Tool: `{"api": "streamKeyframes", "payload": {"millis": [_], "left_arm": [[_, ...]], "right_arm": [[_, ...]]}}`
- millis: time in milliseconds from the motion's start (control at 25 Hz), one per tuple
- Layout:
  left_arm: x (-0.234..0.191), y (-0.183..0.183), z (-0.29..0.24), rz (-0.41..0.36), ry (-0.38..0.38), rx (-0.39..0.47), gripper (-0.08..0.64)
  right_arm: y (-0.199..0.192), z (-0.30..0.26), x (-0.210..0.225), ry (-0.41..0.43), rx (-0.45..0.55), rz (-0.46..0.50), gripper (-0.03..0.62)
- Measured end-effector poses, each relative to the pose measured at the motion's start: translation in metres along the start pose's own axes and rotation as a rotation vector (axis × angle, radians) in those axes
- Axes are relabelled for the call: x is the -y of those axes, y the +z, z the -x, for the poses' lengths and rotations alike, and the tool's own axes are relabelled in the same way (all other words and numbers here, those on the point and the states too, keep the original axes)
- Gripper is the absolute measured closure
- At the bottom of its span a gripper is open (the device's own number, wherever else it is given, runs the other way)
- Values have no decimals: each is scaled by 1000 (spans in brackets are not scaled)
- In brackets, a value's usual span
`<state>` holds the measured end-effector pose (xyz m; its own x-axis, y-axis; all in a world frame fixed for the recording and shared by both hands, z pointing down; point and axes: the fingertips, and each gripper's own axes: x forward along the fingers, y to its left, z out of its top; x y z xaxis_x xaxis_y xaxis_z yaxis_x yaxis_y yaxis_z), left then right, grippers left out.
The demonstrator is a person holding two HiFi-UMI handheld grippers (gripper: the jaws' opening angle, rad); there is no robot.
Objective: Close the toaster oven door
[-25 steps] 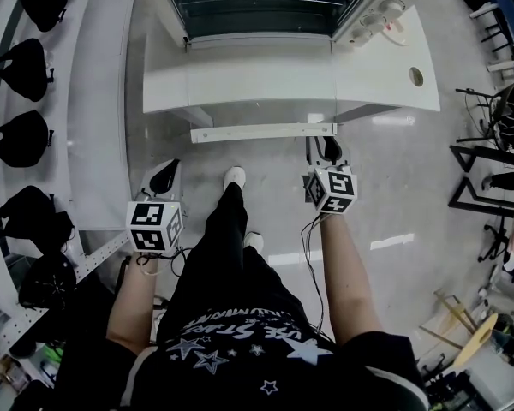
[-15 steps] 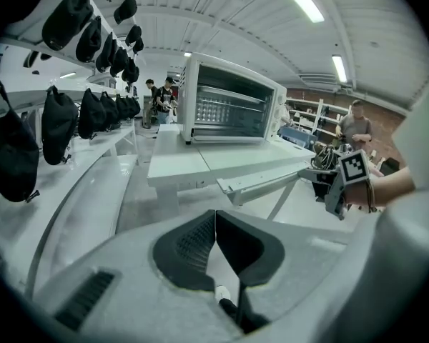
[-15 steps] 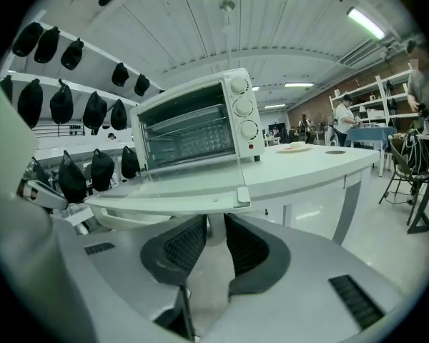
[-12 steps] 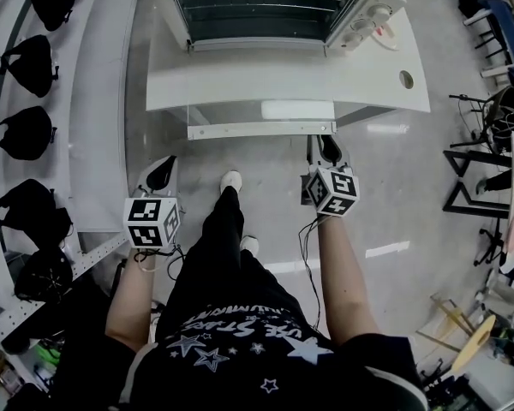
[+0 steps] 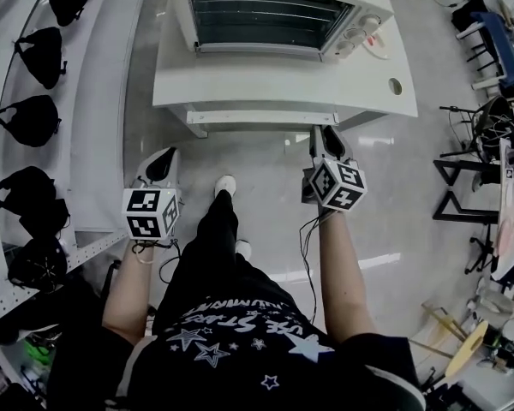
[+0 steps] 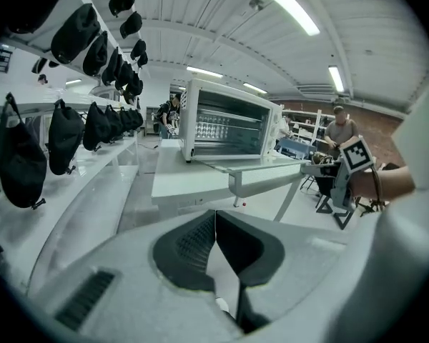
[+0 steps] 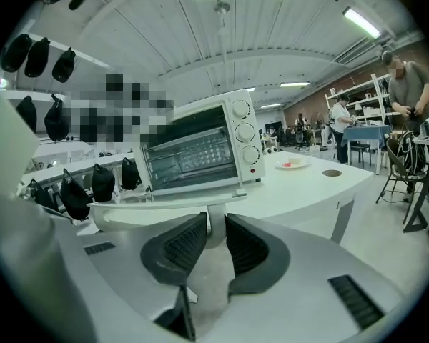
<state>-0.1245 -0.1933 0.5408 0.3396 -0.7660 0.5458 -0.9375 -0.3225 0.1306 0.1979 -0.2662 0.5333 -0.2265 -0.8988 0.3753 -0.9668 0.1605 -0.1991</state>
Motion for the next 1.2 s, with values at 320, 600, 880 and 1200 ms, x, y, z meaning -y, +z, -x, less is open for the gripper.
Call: {"api": "streamKeyframes", "payload": {"millis": [320, 600, 880, 1200], "left_arm": [[-5, 35, 4, -10, 1, 68, 538], [-10, 80, -7, -25, -7, 115, 538], [-15, 119, -21, -23, -34, 158, 538], [-25, 156, -42, -37, -65, 202, 538]], "right_arm": [[38, 8, -8, 19, 2, -6, 503], [75, 5, -15, 30, -13, 1, 502], [117, -2, -18, 10, -10, 9, 502], [154, -16, -22, -22, -41, 17, 503]]}}
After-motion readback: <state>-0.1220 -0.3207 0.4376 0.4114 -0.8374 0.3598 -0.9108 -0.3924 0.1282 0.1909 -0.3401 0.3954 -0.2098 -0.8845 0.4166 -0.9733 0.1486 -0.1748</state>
